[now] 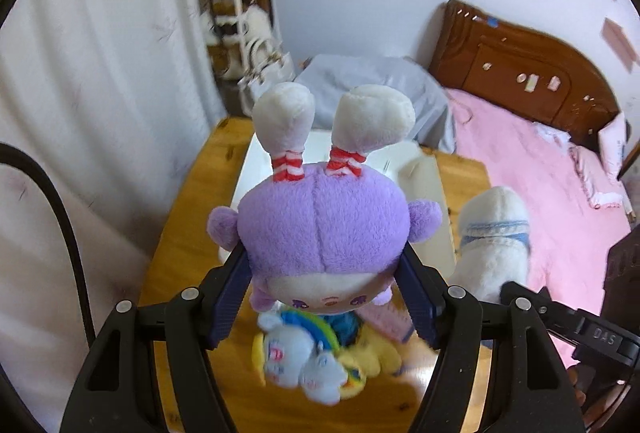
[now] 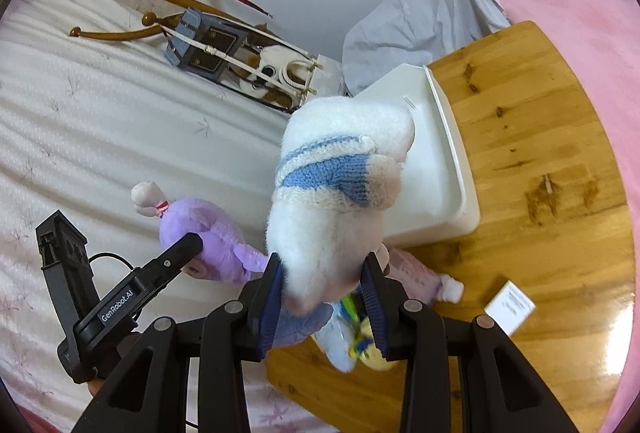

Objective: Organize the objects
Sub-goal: 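Lift the purple plush with the left tool while the right tool lifts the white plush, then lower both plushes into the white tray and open both tools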

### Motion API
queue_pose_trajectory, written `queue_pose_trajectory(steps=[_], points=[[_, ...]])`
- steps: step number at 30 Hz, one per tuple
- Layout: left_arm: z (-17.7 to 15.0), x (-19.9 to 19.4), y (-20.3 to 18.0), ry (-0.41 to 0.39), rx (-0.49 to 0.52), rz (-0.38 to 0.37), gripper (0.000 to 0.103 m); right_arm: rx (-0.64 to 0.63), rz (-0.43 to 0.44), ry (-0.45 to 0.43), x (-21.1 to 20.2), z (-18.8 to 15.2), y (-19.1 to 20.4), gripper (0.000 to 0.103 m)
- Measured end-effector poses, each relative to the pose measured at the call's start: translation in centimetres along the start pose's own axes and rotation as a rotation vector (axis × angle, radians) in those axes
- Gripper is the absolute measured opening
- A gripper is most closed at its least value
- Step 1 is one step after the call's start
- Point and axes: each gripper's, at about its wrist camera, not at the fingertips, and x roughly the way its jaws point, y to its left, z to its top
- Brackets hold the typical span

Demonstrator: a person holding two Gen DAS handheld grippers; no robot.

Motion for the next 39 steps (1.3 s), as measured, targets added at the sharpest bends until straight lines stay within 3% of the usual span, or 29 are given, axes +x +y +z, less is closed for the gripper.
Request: queue_pose_trajectory(steps=[5,6,11,18,28,39], points=[[1.4,1.4,0.5,-0.053,-0.008,-0.084,0.074,0.003,0.008,-0.052,2.3,1.2,-0.4,0.038],[1.7,1.9,0.6,-0.056,-0.008,-0.096,0.074,0.000,0.011,-0.063,2.4,1.3,-0.5,0.033],[3.0,4.5,0.7,-0.038,0.009,-0.098,0.075,-0.025,0.029,-0.130,4.2,2.9,-0.3,0.029],[3.8,7.6,1.3,-0.002,-0.002,-0.094,0.074,-0.036,-0.006,-0.132,6.6,3.9,-0.2,0.029],[4.3,8.2,1.4,-0.008,0.017,-0.098,0.074,-0.013,-0.038,-0.113,7.9,3.8,-0.7,0.029],[4.0,6.3,0.6,-0.023,0.028,-0.090,0.075,-0.060,-0.076,-0.139,6.1,3.1,0.4,0.031]])
